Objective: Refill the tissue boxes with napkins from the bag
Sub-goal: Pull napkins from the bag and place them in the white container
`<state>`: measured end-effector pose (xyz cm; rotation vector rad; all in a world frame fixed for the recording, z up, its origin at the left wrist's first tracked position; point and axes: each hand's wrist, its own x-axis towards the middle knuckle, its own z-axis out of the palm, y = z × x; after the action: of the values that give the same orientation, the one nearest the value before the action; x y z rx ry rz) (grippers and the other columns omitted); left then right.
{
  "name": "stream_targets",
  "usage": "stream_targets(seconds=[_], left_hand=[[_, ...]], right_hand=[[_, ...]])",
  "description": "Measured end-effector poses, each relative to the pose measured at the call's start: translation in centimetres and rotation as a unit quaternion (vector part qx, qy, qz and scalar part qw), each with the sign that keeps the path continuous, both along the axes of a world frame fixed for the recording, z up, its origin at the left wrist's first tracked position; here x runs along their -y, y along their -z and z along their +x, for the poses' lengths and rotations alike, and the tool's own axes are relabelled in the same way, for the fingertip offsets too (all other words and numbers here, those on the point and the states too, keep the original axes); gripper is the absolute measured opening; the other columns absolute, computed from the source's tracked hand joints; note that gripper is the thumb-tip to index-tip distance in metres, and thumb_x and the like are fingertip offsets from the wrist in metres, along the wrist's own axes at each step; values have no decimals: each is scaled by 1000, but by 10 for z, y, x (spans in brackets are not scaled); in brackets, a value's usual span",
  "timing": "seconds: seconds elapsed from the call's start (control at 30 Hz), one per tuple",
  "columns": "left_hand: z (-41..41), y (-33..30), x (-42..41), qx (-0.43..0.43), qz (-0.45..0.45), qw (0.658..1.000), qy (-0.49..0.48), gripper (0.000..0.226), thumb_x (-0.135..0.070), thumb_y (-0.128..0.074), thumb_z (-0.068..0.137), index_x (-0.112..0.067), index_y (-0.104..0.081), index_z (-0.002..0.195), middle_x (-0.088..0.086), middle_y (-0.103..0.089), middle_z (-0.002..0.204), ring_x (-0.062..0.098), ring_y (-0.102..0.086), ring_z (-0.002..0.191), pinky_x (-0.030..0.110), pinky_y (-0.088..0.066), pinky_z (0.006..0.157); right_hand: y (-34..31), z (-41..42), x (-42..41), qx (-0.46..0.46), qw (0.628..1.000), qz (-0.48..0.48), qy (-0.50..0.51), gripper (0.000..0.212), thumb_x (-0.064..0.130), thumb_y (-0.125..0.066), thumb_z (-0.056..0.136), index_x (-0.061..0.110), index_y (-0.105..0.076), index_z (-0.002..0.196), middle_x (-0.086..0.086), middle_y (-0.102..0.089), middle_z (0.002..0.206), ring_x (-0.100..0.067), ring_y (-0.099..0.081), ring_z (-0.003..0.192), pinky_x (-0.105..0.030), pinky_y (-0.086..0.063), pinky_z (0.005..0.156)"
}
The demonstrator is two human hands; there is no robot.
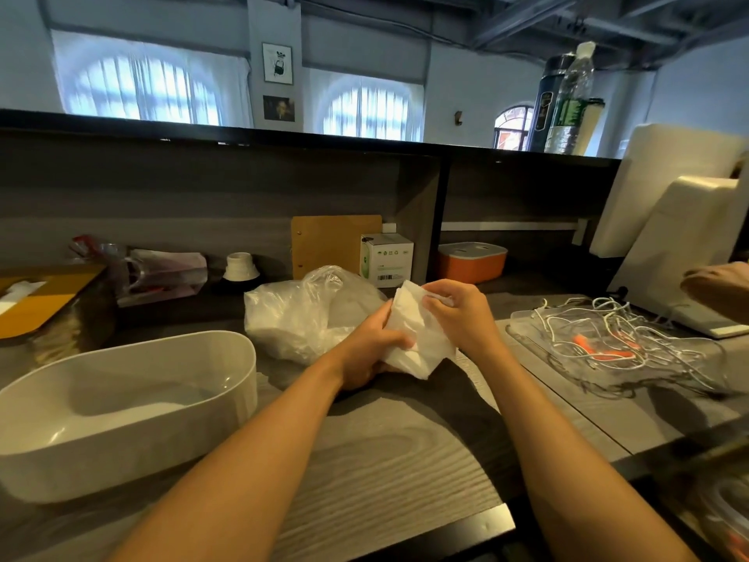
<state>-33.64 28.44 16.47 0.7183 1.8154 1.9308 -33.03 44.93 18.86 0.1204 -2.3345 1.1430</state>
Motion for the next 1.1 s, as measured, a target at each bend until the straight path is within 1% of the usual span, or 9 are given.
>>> stream_targets(seconds=[0.2, 0.3, 0.4, 0.5, 0.67, 0.8, 0.9, 1.0, 1.1], left_hand=[[0, 0, -1, -14, 28, 1000, -3, 79, -20, -64, 74, -35, -32, 146, 11, -52, 131, 29, -59, 114, 34, -57, 82], [1, -1, -3, -7, 37, 999, -16, 65, -31, -67, 83, -37, -37, 140, 8, -56, 129, 26, -62, 112, 33, -57, 81], [0, 1, -3, -18, 37, 998, -38, 48, -17, -63, 95, -37, -41, 132, 6, -59, 121, 20, -65, 102, 33, -59, 79], [-2, 4, -2, -18, 32, 998, -50, 53, -7, -59, 95, -30, -40, 138, 8, -59, 119, 22, -65, 101, 35, -59, 79], [-1, 3, -1, -10, 25, 999, -37, 56, -9, -63, 93, -25, -40, 141, 11, -59, 122, 23, -65, 102, 33, -58, 78], [-1, 3, 2, 7, 63, 998, -22, 62, -20, -68, 83, -28, -43, 139, 13, -60, 121, 24, -67, 99, 35, -59, 76], [-4, 3, 4, 22, 80, 997, 1, 65, -20, -65, 81, -29, -42, 141, 14, -58, 124, 24, -67, 100, 34, -59, 76], [-5, 3, 4, 35, 89, 995, 19, 71, -18, -65, 80, -29, -39, 145, 14, -56, 127, 25, -67, 102, 34, -59, 74], [-6, 3, 4, 50, 100, 994, 6, 73, -16, -64, 77, -29, -39, 145, 15, -56, 131, 27, -66, 104, 37, -59, 75]], right_hand=[[0, 0, -1, -8, 999, -11, 29, 18, 17, -64, 94, 15, -70, 111, 7, -60, 100, -11, -55, 96, -26, -47, 80], [1, 0, 1, -17, 999, 1, 31, 19, 18, -66, 93, 15, -71, 110, 9, -60, 98, -10, -56, 96, -25, -49, 79], [4, -3, 0, -21, 999, 11, 35, 18, 19, -67, 92, 16, -71, 110, 9, -60, 98, -10, -57, 95, -26, -51, 81], [5, -6, -4, -25, 998, 16, 47, 17, 21, -66, 93, 18, -71, 109, 10, -61, 97, -13, -60, 94, -29, -54, 80], [5, -4, -5, -9, 997, 45, 64, 16, 30, -62, 95, 26, -66, 110, 10, -61, 95, -15, -62, 91, -36, -57, 79], [3, -2, -1, 56, 998, -15, -10, 27, 34, -60, 96, 22, -64, 119, 8, -59, 101, -14, -60, 96, -32, -55, 80], [1, -1, 0, 60, 997, -36, -13, 20, 32, -62, 94, 20, -67, 110, 5, -63, 98, -17, -63, 96, -36, -57, 83], [1, -2, -2, 21, 997, -73, 14, 6, 29, -65, 93, 23, -66, 93, 3, -66, 90, -19, -65, 88, -38, -58, 77], [4, -5, -5, -5, 994, -93, 55, 9, 28, -63, 94, 20, -67, 92, 3, -64, 86, -14, -62, 81, -28, -55, 67]])
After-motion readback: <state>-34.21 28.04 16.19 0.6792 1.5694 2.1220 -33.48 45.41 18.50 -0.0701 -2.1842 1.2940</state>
